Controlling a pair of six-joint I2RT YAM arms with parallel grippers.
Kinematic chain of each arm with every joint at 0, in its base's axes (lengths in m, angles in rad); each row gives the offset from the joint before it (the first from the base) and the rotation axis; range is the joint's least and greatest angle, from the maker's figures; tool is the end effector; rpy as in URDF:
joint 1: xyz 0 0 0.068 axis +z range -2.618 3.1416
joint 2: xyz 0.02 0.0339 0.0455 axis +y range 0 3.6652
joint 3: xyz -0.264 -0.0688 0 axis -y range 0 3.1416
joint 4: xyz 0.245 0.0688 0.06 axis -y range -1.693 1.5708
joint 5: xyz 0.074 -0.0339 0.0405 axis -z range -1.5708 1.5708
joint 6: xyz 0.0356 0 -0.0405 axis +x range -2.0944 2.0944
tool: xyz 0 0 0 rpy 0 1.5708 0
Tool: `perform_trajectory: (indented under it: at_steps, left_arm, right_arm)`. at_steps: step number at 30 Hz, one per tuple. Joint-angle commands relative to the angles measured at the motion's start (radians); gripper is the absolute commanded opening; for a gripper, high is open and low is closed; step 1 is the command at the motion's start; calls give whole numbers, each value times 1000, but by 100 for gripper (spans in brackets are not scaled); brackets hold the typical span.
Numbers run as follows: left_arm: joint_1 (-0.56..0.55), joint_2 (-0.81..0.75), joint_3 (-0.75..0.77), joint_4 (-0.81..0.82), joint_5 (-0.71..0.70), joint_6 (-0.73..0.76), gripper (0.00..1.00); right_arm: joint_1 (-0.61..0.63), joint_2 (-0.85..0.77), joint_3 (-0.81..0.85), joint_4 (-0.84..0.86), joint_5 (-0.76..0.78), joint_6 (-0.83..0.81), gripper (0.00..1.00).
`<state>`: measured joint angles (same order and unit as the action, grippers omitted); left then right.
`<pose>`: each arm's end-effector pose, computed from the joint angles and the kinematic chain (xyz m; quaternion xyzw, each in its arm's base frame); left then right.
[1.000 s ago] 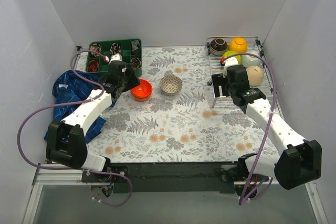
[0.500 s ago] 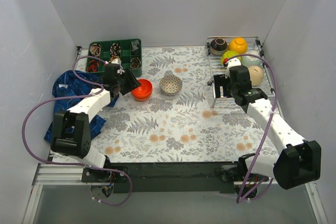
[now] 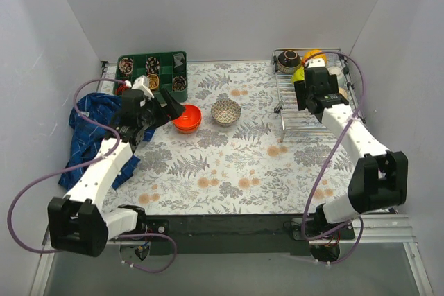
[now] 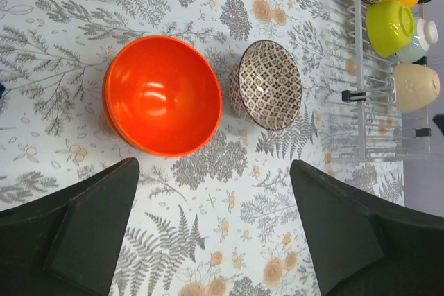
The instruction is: Unload the bowls from the dish rack
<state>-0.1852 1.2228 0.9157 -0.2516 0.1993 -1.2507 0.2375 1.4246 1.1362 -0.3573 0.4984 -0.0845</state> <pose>0.2680 -0.0574 0.2871 -0.4005 0.7742 -0.3828 0.3060 0.3127 0.0582 0.2992 -0.0304 0.8737 -0.1870 0.4480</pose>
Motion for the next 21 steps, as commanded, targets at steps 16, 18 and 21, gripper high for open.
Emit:
perform_trajectory:
  at_steps: [16,18,21]
  left_arm:
    - [-2,-295,-305,-43,-162,103,98]
    - [-2,-292,-305,-37,-170,106,98]
    - [-2,-299,-305,-37,-178,108,98]
  right_arm:
    - [-44,536,393,159,414,-351,92]
    - [-44,563,396,176,416,-368,92]
    - [-44,600,396,185,428,-379,92]
